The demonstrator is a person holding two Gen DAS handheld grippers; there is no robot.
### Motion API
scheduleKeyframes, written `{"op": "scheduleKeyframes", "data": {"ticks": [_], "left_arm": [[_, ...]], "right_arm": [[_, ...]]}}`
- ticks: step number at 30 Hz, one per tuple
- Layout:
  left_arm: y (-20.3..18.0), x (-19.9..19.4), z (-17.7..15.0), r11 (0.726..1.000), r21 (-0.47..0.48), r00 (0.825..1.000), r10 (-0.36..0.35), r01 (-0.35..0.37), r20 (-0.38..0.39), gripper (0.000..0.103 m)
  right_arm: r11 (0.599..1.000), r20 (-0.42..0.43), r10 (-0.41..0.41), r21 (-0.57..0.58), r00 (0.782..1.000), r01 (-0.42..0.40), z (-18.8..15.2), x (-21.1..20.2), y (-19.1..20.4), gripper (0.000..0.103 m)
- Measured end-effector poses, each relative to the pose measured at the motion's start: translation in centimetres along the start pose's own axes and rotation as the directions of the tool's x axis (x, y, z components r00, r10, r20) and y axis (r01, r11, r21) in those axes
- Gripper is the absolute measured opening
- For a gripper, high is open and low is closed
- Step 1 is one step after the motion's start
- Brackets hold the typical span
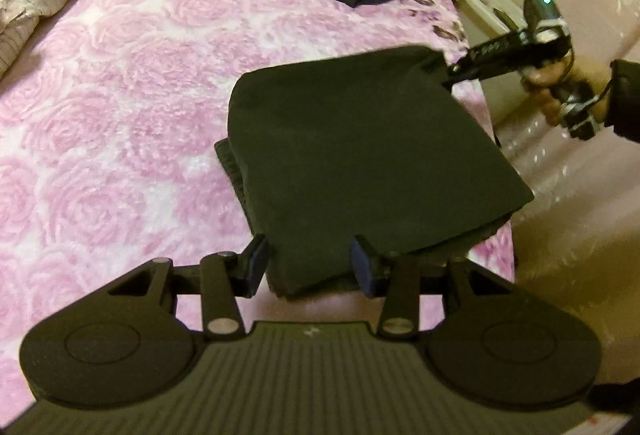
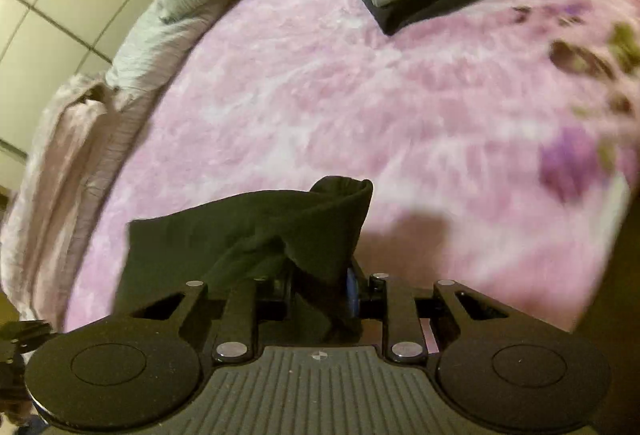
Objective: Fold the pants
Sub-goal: 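Press the folded trousers flat and open both grippers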
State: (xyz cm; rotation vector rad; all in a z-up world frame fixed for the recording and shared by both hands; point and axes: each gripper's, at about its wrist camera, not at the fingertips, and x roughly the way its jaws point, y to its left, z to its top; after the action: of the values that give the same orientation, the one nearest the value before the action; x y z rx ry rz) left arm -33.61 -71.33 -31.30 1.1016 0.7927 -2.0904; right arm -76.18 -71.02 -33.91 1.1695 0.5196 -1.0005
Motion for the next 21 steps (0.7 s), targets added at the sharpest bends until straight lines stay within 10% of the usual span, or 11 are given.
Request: {"op": "scheduleKeyframes", "data": {"ticks": [7,12,21], "left_arm": [[0.0,3.8,0.5,0.998,0.029,0.996,0.048,-0.046,-0.071,0.043],[0.5,5.5,-0.4,0.998,0.041,0.995,0.052,-0.049,-0.084,0.048],[-0.7,1.6,-0.1,0.993,0.070,0.994,0.095,-0.091,-0.052,0.047]], "right_arm": [[0.988,0.092,-0.148,-0.016,0.985,0.150,-3.6,-2.8,0.4,0.042],[0.983,0.108,-0.071,-0.163,0.992,0.088,-11.3,-5.9,6.2,0.043],[0.753,0.134,-0.230,-0.603,0.964,0.264,-20.2,-4.3,14.5,0.068]]}}
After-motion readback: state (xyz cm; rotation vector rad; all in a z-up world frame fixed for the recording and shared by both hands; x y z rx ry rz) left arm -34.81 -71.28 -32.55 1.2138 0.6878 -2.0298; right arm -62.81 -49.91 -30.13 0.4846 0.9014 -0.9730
